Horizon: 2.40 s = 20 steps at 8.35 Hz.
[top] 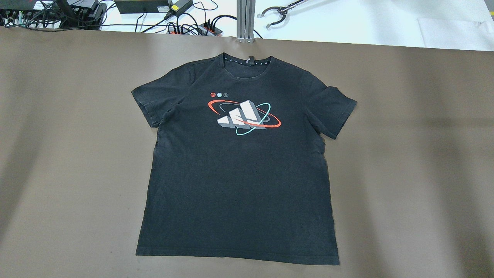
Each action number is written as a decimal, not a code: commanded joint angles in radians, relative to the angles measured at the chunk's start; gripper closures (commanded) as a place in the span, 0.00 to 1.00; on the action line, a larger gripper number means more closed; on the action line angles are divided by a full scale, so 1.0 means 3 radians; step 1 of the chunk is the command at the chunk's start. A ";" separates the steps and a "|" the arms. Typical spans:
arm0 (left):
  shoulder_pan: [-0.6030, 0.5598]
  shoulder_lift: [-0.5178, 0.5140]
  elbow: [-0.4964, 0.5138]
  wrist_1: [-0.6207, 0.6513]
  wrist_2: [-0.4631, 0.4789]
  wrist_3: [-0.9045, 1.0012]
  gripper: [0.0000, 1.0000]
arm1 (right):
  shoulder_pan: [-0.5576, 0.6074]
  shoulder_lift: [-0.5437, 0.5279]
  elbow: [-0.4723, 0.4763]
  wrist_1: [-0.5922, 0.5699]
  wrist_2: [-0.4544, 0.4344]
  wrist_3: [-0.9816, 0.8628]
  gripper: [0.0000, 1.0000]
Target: Fold clothes
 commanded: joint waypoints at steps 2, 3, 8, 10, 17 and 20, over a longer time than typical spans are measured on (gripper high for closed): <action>0.0000 0.0031 -0.0047 -0.0005 -0.0009 0.0014 0.05 | 0.0000 0.0000 -0.0005 -0.0003 0.0000 0.0000 0.05; 0.0000 0.0031 -0.0041 -0.0005 -0.0009 0.0014 0.05 | -0.0005 0.0000 -0.0005 0.0002 0.0000 0.0000 0.05; 0.0000 0.0031 -0.0052 -0.0005 -0.0029 0.0009 0.05 | -0.0005 0.0000 0.0000 -0.0003 0.0000 0.0000 0.05; 0.0005 0.0021 -0.0113 -0.0010 -0.0040 0.0009 0.05 | -0.0015 0.0005 0.0036 -0.0003 0.0010 0.0000 0.05; 0.0158 0.0093 -0.0364 -0.0056 -0.0137 -0.0001 0.05 | -0.0077 0.0087 0.0000 0.0417 0.0588 0.0020 0.05; 0.0219 -0.0166 -0.0282 -0.0056 -0.0223 0.0004 0.05 | -0.0163 0.0269 -0.0243 0.0676 0.0547 0.0061 0.05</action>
